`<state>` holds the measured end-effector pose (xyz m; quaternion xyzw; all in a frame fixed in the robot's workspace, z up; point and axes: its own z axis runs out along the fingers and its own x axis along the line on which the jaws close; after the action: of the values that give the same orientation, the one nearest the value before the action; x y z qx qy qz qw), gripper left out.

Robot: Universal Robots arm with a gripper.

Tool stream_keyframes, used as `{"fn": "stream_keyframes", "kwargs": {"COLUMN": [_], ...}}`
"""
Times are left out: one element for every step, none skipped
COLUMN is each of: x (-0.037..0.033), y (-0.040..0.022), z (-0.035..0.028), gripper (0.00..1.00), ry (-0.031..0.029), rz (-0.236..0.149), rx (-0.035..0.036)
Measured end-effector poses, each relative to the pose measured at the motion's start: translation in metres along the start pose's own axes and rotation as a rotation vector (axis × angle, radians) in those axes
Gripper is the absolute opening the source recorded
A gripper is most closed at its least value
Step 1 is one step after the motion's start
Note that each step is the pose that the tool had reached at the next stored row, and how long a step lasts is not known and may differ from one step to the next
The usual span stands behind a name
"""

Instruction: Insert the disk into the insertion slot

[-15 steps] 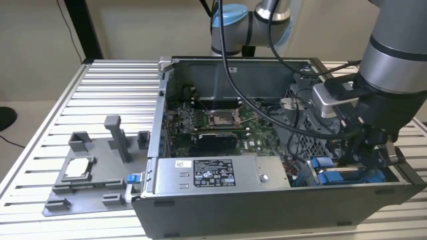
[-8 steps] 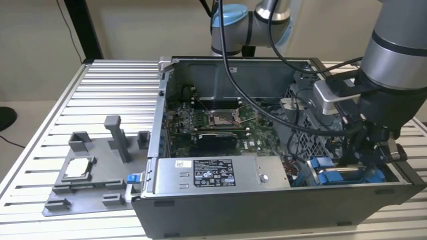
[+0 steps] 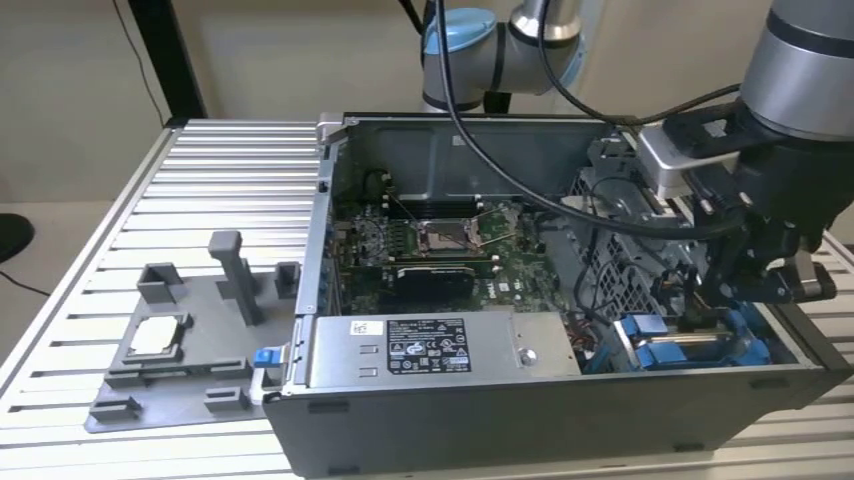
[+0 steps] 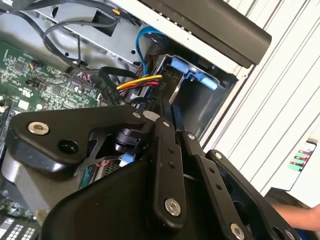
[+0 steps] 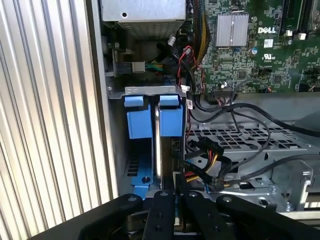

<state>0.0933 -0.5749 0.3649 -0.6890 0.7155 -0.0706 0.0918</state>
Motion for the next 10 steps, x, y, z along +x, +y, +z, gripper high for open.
{"fn": "stream_keyframes", "kwargs": {"x": [0.0000,0.0000,0.0000,0.0000,0.0000,-0.0001,-0.0002,-0.0002,-0.0001,-0.0001], "y": [0.0010,0.0020,0.0031,0.0040,0.0046,0.0045,0.0039,0.0034,0.0031,0.0029], "z": [-0.0014,-0.0029,-0.0048,-0.0071,-0.0096,-0.0122,-0.0151,-0.0174,-0.0188,-0.0198], "gripper": [0.00,0.00,0.00,0.00,0.00,0.00,0.00,0.00,0.00,0.00], "ry": [-0.0015,-0.0027,-0.0041,-0.0054,-0.0064,-0.0082,-0.0102,-0.0107,-0.0114,-0.0118], "rz": [0.000,0.001,0.001,0.002,0.002,0.002,0.003,0.003,0.003,0.004], "rx": [-0.0001,-0.0001,-0.0001,-0.0002,-0.0002,-0.0002,-0.0003,-0.0016,-0.0046,-0.0089]}}
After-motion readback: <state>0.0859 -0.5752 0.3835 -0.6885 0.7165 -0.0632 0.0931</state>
